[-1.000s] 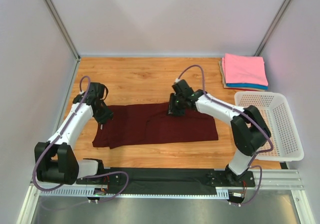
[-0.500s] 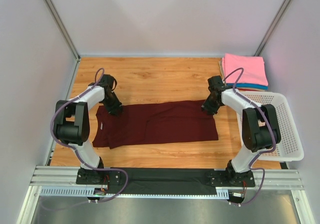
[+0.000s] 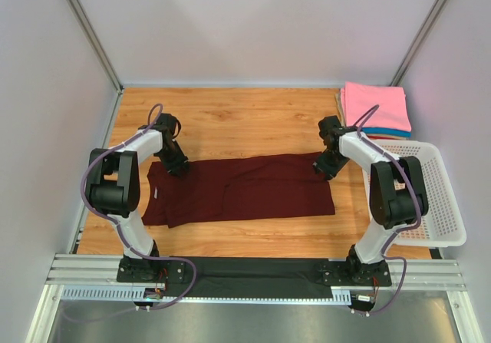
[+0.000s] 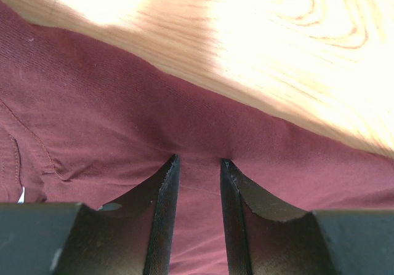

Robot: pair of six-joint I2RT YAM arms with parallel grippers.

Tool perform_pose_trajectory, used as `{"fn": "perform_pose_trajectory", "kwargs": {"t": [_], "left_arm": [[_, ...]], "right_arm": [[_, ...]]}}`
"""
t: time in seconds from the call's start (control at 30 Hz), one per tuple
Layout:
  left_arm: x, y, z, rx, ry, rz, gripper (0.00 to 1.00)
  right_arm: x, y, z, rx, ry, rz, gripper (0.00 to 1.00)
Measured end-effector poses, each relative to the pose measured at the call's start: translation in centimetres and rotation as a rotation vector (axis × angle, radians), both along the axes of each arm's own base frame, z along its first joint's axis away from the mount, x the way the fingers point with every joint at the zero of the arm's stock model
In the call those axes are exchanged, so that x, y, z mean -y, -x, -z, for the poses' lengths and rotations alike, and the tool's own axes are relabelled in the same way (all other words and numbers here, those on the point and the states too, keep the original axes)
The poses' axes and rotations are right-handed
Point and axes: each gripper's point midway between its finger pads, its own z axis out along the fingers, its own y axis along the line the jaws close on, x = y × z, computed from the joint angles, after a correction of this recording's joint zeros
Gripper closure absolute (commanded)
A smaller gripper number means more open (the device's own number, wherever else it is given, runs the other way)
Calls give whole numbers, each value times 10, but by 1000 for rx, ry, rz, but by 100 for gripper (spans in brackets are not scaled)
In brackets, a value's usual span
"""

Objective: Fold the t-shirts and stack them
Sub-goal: Fold the tshirt

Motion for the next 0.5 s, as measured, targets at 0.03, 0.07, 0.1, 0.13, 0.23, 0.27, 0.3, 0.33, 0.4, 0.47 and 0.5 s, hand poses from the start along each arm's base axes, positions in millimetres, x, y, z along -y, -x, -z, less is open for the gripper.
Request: {"fn": "perform_pose_trajectory", "kwargs": {"t": [0.03,0.07,0.1,0.13,0.23,0.27,0.3,0.33,0.4,0.47,0.5], "left_arm": [[0,0,0,0,0,0,60],[0,0,0,0,0,0,60],[0,0,0,0,0,1,61],[0,0,0,0,0,0,61],[0,0,1,0,0,0,61],[0,0,0,0,1,1,60],[0,0,1,0,1,1,61],[0,0,1,0,1,1,60],[0,0,1,0,1,1,61],[0,0,1,0,1,1,61],[0,0,1,0,1,1,61]], "right_arm": [[0,0,1,-7,3,8,65],[1,0,3,-11,5,14,65],[1,0,4,-17,8,21,65],[1,0,6,-23,9,27,65],[0,-1,6,-26,7,43,65],[0,-2,5,-23,7,50,65],[1,-3,4,-21,9,55,65],[1,-4,4,-17,10,59,65],[1,-5,4,-14,12,67,65],[2,-5,4,-13,14,74,65],[2,-5,4,-14,13,78,65]]}}
